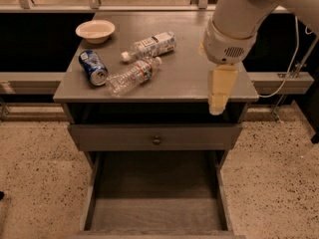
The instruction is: Place water bottle into middle drawer
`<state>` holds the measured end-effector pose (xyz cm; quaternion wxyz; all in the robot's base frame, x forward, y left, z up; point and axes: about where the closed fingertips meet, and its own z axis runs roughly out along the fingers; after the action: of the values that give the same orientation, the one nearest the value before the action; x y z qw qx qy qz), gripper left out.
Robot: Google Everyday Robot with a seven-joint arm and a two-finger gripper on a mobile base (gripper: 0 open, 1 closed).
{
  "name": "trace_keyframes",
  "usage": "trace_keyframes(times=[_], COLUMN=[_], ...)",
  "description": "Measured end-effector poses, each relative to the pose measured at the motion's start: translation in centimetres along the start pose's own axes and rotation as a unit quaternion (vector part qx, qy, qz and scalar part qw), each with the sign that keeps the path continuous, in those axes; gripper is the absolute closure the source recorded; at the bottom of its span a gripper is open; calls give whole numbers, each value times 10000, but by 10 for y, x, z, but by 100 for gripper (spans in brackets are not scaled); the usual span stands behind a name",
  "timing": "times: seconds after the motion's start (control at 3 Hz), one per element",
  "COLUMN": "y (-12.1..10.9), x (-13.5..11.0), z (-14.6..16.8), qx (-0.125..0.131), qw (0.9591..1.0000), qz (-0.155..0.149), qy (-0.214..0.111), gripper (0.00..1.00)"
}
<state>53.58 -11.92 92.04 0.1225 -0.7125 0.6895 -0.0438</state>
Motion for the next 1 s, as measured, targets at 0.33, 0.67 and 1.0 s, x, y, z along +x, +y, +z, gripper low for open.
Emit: trace_keyframes(times=[0.33, 0.67, 1.0], y=[-6, -37, -56], x=[-11, -61, -97], z=[-4, -2, 11], qx=[83, 270, 207], qw=[9988, 9805, 9594], qz=[-472, -1936, -2802], qy=[-56, -187, -267], gripper=[0, 0, 0])
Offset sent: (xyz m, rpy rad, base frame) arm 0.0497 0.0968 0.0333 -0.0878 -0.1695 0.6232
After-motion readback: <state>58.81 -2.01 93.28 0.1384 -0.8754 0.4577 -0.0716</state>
